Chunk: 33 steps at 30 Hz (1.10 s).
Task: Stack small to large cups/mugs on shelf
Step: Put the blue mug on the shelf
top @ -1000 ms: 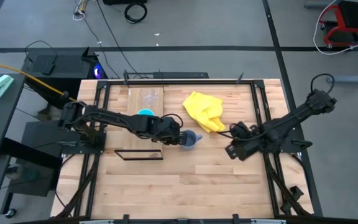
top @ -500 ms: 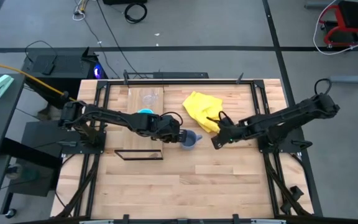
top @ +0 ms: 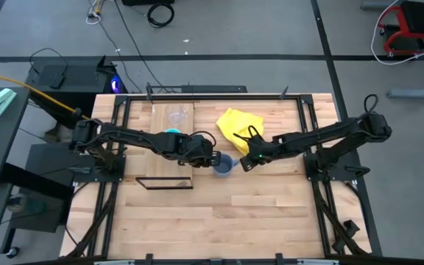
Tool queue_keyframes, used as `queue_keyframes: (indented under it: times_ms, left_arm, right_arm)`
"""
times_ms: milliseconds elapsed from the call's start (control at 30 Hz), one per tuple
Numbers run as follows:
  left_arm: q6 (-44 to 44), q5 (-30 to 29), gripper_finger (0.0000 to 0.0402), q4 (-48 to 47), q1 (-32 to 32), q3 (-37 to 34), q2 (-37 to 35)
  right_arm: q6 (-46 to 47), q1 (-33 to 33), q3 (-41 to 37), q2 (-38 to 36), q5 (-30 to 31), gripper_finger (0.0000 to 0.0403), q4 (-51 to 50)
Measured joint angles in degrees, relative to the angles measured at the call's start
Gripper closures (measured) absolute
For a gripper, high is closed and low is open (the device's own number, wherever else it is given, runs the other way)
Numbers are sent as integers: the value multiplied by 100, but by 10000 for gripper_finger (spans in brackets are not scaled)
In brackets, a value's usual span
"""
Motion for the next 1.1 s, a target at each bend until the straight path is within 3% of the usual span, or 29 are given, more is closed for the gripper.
queue_keyframes:
  times_ms: [400, 733, 1100]
  left_arm:
    - [-26, -1, 335, -19, 20, 0, 0]
    - [-65, 3, 330, -289, 20, 0, 0]
    - [-210, 63, 328, -603, 20, 0, 0]
  right_arm:
    - [-46, -38, 2, 566, -308, 314, 873]
    - [-89, -36, 7, 610, -385, 314, 1241]
    - [-411, -22, 564, 802, -412, 314, 1244]
